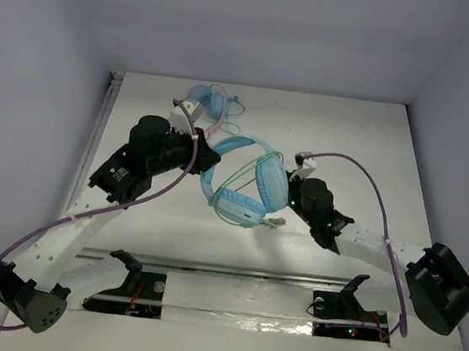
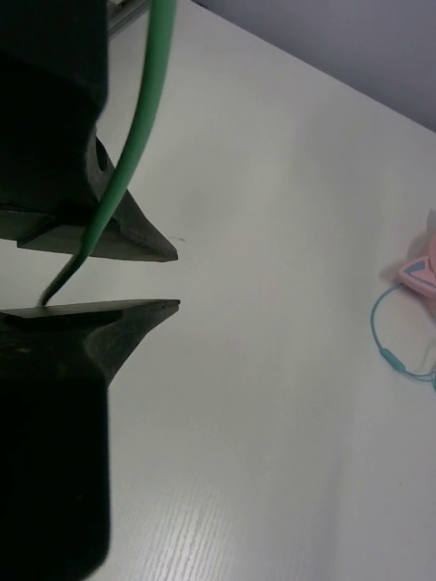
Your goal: Wrap the headphones
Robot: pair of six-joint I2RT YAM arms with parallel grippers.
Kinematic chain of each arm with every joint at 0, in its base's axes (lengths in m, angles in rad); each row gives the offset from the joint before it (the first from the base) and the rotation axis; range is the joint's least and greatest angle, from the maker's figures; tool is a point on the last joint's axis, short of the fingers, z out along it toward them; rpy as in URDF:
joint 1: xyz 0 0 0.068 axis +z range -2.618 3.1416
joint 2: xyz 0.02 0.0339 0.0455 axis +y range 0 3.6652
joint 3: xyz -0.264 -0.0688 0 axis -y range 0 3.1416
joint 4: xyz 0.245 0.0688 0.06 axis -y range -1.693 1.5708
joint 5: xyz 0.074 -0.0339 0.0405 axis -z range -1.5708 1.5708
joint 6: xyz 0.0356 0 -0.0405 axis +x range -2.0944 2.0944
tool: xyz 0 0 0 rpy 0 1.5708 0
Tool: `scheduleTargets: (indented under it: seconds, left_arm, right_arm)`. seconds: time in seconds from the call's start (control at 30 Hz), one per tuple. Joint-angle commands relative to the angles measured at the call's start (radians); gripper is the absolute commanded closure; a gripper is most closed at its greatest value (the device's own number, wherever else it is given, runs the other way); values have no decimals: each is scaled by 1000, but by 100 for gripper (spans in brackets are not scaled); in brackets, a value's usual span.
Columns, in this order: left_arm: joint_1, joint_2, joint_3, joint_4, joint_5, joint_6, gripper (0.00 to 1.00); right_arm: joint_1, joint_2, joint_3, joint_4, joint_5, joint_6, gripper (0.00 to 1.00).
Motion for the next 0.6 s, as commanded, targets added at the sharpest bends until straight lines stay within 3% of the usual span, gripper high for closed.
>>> scheduleTargets:
  seconds: [0.0, 0.2, 0.23, 0.27, 0.3, 0.43, 0.57]
  left_arm:
    - [4, -20, 77, 90, 28, -66, 100]
    - [4, -9, 80, 122, 40, -98, 100]
    - [4, -3, 79, 128, 43, -102, 100]
    - [4, -1, 76, 139, 47, -109, 100]
    - [4, 2, 73, 145, 52, -114, 100]
    - [4, 11, 71, 176, 31, -149, 100]
    - [4, -1, -30, 321, -38, -273, 100]
  right_arm:
    - [-4, -9, -35, 140, 17, 39, 71]
    - [-4, -25, -102, 197, -10, 86, 68]
    - [-4, -24, -104, 198, -12, 86, 73]
    - [-4, -22, -104, 201, -13, 86, 92]
    - [-4, -18, -102, 210, -13, 90, 95]
    - [-4, -19, -104, 214, -13, 121, 96]
    - [-4, -48, -144, 246, -41, 204, 97]
